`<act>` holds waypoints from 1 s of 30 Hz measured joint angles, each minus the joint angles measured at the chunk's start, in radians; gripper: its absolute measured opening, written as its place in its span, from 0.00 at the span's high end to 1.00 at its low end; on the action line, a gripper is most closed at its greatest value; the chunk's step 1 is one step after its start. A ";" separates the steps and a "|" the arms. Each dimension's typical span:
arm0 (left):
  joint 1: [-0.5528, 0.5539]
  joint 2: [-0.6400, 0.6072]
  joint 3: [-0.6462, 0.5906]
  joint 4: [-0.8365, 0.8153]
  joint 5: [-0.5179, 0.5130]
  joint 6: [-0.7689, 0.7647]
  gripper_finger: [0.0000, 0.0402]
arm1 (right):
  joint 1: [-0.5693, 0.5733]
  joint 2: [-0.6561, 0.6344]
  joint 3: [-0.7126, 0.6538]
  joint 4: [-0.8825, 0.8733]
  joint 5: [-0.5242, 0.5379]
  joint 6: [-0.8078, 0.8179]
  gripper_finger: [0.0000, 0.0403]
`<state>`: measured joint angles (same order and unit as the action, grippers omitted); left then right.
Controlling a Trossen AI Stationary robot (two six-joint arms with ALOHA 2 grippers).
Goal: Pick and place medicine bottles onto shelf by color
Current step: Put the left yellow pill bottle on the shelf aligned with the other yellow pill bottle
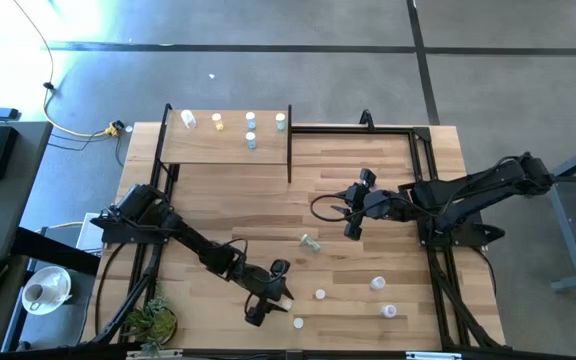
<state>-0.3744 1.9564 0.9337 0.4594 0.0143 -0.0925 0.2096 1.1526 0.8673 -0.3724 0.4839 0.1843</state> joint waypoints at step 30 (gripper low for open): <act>0.030 -0.062 -0.003 -0.029 -0.005 0.025 0.70 | 0.000 -0.060 0.001 -0.006 -0.016 -0.008 0.63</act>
<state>-0.3445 1.8946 0.9306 0.4302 0.0089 -0.0674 0.2100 1.0925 0.8684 -0.3782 0.4678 0.1759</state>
